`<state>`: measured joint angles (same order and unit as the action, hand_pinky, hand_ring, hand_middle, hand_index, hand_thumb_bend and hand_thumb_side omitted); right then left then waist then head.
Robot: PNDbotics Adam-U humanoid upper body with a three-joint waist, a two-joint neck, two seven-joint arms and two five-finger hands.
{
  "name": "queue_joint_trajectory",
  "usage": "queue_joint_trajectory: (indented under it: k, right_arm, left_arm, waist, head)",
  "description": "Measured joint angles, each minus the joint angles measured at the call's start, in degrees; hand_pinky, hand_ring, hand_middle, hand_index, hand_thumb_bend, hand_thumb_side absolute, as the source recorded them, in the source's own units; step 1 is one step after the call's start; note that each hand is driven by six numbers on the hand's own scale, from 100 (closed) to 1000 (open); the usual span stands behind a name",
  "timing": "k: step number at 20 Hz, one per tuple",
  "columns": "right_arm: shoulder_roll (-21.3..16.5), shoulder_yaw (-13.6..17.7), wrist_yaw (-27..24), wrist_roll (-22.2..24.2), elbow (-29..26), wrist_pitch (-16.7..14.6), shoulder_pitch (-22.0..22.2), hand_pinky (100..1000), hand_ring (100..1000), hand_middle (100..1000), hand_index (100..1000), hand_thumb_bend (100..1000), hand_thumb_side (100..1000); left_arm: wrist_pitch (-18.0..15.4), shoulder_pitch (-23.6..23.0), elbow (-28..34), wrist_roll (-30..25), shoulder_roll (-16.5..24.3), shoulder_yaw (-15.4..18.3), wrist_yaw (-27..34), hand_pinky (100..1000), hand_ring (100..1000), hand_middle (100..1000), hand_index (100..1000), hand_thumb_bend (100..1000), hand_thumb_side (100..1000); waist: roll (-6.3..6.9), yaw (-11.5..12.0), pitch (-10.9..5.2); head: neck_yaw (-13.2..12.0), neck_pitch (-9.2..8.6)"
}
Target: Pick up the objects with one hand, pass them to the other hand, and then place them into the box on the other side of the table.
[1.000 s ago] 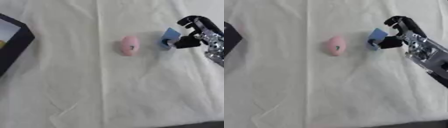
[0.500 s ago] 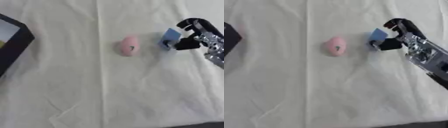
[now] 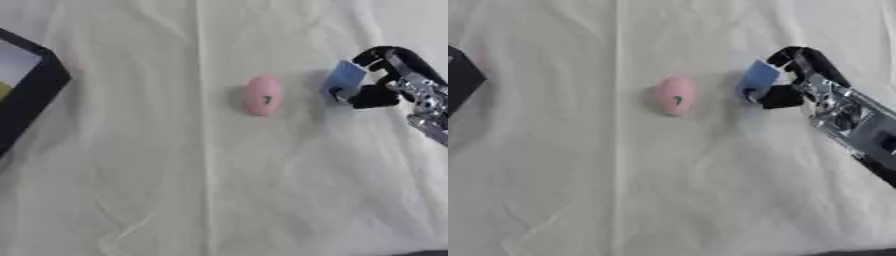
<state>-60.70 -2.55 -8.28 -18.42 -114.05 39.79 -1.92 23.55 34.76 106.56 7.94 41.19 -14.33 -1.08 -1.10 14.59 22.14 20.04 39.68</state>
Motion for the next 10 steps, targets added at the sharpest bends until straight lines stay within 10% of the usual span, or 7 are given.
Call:
queue_joint_trajectory:
  k: [10]
  right_arm:
    - [0.5, -0.3, -0.1, 0.0, 0.0, 0.4, 0.2, 701, 835, 748, 765, 492, 211]
  left_arm:
    - [0.0, -0.2, 0.0, 0.0, -0.1, 0.0, -0.1, 895, 620, 529, 730, 100, 575]
  waist:
    - [0.0, 0.3, 0.19]
  head:
    - [0.0, 0.0]
